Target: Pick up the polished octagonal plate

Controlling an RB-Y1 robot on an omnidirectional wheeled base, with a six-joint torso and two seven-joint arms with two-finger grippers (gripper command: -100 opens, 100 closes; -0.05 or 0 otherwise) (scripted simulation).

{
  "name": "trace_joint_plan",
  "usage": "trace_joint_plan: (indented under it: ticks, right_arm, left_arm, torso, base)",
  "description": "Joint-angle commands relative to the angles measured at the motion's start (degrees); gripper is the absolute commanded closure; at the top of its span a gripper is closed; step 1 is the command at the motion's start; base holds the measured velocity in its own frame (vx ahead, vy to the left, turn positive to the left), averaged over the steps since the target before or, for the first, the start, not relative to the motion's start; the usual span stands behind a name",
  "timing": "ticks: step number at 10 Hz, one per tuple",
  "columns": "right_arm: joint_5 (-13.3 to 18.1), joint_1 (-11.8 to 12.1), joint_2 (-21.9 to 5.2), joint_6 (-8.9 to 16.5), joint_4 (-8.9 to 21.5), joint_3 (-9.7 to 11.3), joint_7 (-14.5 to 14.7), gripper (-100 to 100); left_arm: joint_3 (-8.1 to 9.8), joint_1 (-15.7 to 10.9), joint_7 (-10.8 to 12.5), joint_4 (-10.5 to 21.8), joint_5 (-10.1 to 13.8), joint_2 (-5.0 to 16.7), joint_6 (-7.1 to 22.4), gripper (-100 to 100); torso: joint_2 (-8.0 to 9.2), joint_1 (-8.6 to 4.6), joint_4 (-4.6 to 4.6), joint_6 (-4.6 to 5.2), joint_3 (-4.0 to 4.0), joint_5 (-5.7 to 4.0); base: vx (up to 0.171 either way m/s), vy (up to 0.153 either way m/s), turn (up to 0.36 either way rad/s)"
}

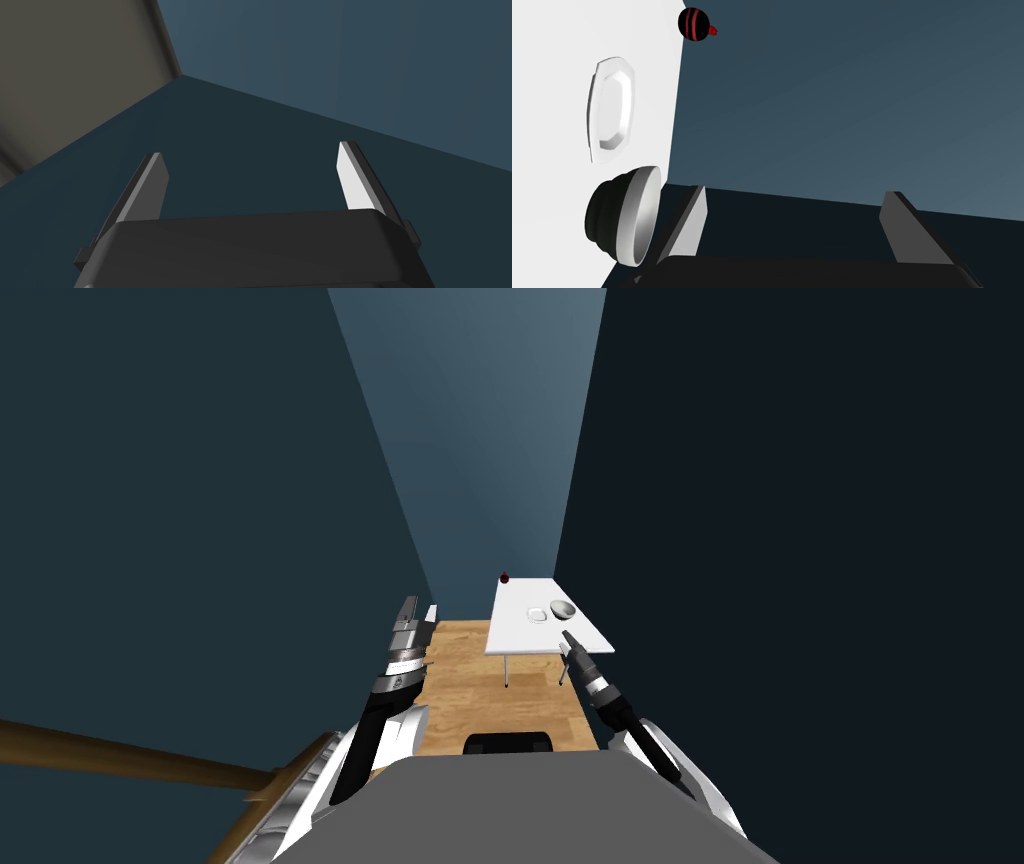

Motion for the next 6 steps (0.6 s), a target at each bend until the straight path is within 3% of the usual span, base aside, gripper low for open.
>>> trace_joint_plan:
  ticks: [1, 2, 3, 4, 5, 6]
  right_arm:
    - [-0.1, -0.6, -2.0, -0.5, 2.4, 1.1, 0.1, -100]
    - [-0.3, -1.0, -4.3, -0.2, 4.1, 3.2, 0.3, -100]
    - [-0.3, -1.0, -4.9, -0.2, 4.8, 3.2, 0.3, -100]
    - [-0.3, -1.5, -7.4, 0.1, 7.2, 5.5, 0.5, -100]
    - [-0.3, -1.5, -7.9, 0.1, 7.2, 5.5, 0.5, -100]
    - [-0.4, -2.1, -10.1, 0.4, 9.6, 7.9, 0.7, -100]
  left_arm:
    - [0.0, 0.0, 0.0, 0.0, 0.0, 0.0, 0.0, 0]
    - [0.0, 0.0, 0.0, 0.0, 0.0, 0.0, 0.0, 0]
    - [0.0, 0.0, 0.0, 0.0, 0.0, 0.0, 0.0, 0]
    - [0.0, 0.0, 0.0, 0.0, 0.0, 0.0, 0.0, 0]
    - [0.0, 0.0, 0.0, 0.0, 0.0, 0.0, 0.0, 0]
    - [0.0, 0.0, 0.0, 0.0, 0.0, 0.0, 0.0, 0]
  torso:
    - [0.0, 0.0, 0.0, 0.0, 0.0, 0.0]
    - [-0.03, -0.04, -0.01, 0.0, -0.02, 0.0]
    - [-0.03, 0.04, -0.01, -0.01, -0.02, 0.0]
    - [-0.07, 0.0, -0.01, 0.0, -0.04, 0.01]
    - [-0.11, 0.03, -0.03, 0.0, -0.07, 0.0]
    - [-0.1, -0.04, -0.02, 0.0, -0.06, 0.0]
  base:
    - [-0.025, 0.094, -0.004]
    - [-0.031, 0.118, 0.013]
    - [-0.017, 0.101, 0.001]
    - [0.004, 0.108, 0.031]
    - [-0.01, 0.089, 0.004]
    - [-0.006, 0.114, 0.036]
